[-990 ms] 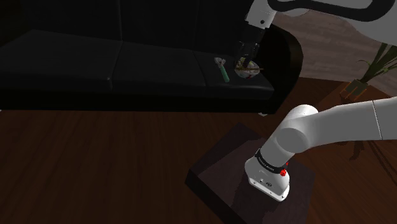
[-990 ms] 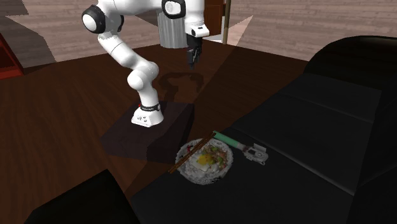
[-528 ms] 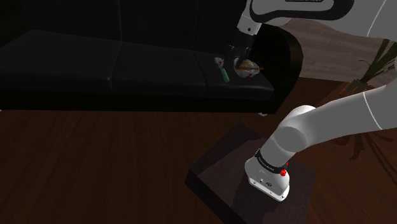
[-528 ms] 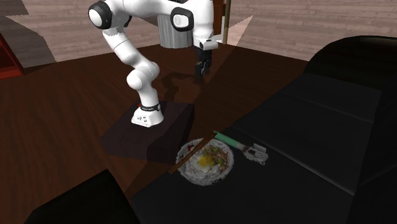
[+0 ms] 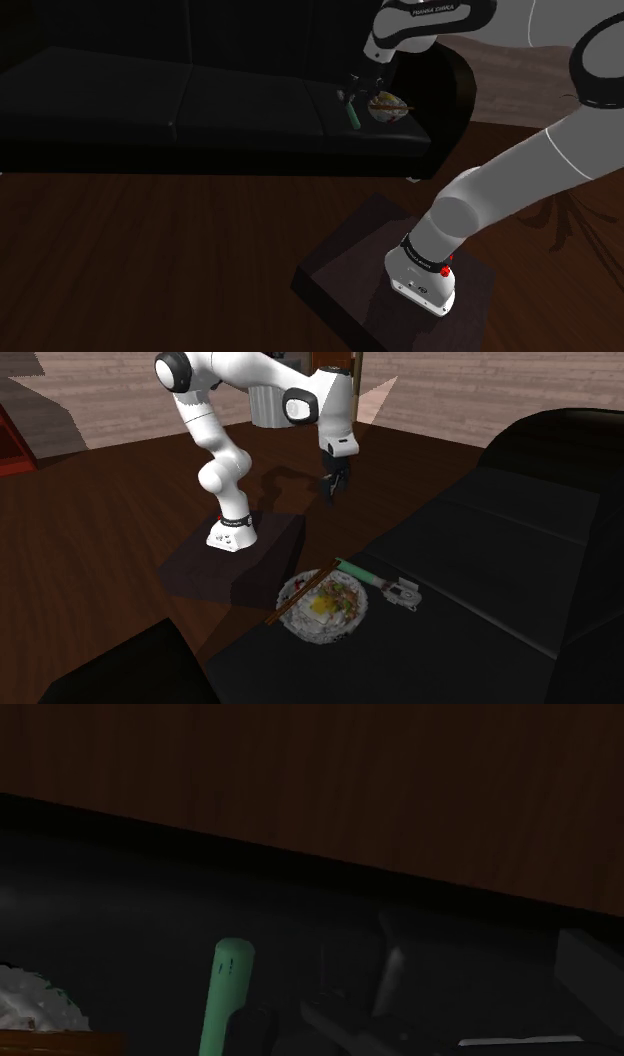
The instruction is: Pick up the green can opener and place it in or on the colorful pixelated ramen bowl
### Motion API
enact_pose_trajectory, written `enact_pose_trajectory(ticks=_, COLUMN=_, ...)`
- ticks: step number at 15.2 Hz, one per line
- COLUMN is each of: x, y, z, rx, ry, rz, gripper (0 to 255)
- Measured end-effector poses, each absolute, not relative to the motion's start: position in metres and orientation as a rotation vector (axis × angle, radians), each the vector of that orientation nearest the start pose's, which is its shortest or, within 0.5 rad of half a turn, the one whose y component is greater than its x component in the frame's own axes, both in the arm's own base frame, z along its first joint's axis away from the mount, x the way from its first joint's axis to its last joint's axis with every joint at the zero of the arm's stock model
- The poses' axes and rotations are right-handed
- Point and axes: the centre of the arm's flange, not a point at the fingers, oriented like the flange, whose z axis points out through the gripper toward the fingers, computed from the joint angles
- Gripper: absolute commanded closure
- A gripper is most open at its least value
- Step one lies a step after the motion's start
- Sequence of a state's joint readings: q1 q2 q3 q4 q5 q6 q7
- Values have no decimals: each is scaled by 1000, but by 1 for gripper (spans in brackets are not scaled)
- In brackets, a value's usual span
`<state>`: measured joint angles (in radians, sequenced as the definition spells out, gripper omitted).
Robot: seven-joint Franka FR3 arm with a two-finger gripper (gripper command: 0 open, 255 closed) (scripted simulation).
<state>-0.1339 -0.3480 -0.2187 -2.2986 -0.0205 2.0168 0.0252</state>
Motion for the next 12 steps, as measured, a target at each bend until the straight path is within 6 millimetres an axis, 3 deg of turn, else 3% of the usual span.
enact_pose_trajectory(ticks=4, x=443, y=-194, z=468, rx=-3039, ry=643, rz=-142, gripper=0)
enact_pose_trajectory(ticks=12, x=492, y=-276, z=432, rx=-3019, ry=826, rz=-222, gripper=0)
